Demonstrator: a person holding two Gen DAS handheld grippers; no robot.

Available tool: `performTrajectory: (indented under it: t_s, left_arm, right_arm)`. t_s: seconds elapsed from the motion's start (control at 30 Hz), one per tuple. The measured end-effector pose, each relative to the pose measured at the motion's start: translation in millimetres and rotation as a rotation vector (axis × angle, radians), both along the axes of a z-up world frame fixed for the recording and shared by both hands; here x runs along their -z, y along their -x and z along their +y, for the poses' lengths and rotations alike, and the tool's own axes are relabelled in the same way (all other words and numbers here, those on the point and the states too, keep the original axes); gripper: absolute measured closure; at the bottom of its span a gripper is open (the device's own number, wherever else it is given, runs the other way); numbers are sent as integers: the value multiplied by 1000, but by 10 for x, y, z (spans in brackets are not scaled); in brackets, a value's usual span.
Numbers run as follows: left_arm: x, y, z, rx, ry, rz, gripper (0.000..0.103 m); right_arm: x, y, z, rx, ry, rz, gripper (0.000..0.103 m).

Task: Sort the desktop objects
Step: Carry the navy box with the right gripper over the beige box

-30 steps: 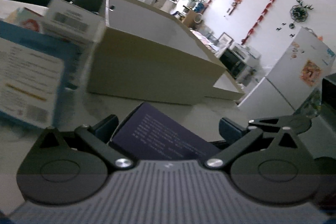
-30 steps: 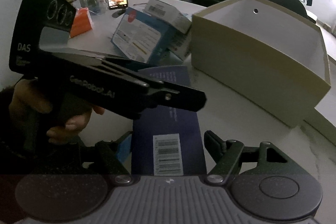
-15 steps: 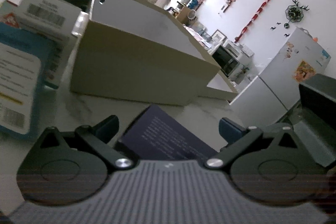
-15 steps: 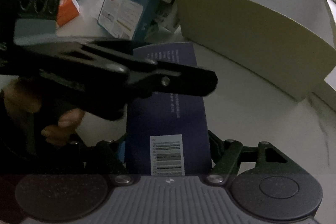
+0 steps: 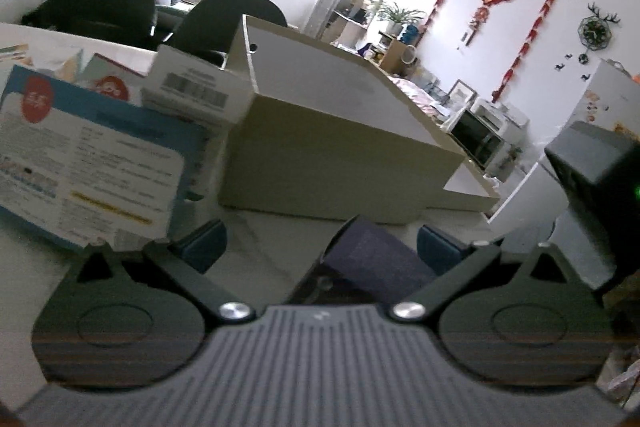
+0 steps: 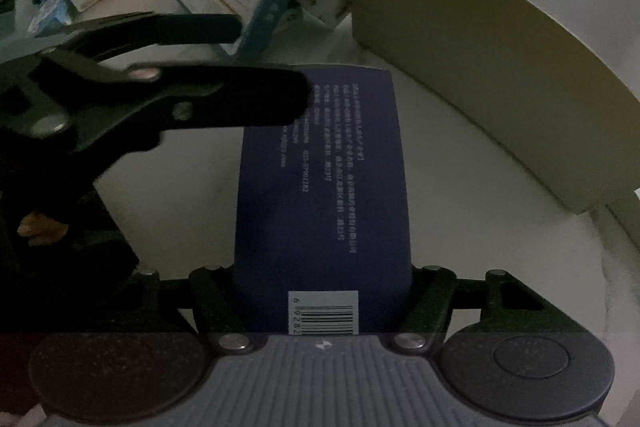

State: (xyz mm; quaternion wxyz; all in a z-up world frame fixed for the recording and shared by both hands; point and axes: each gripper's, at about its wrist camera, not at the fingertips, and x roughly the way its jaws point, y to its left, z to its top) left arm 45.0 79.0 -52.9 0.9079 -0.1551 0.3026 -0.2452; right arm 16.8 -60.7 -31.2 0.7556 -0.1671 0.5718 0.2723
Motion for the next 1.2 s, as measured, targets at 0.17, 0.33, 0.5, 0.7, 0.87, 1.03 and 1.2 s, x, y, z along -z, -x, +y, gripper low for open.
performTrajectory:
  t_s: [0.17, 0.33, 0.5, 0.7, 0.87, 1.03, 1.2]
  left_arm:
    - [24, -2, 88, -21, 14, 21, 0]
    - [35, -19, 99, -42, 18, 32, 0]
    - [13, -24, 127, -50, 31, 31, 0]
    - [4, -25, 125, -48, 36, 30, 0]
    - [-6, -23, 120, -45, 38, 27, 0]
    - [-18, -22, 111, -42, 36, 23, 0]
    - [-17, -24, 109, -42, 31, 23, 0]
  right_arm:
    - [-27, -57, -45, 27, 21, -2, 35]
    - [-210, -63, -108, 36, 4, -15, 36]
    - [-520, -75, -171, 49, -22, -45, 36]
    - [-943, -112, -293, 76, -47, -94, 36]
    - [-1152, -245, -343, 119, -79, -105, 36]
    - [-1335, -375, -450, 162, -114, -114, 36]
    - [-1415, -515, -477, 191, -115, -117, 36]
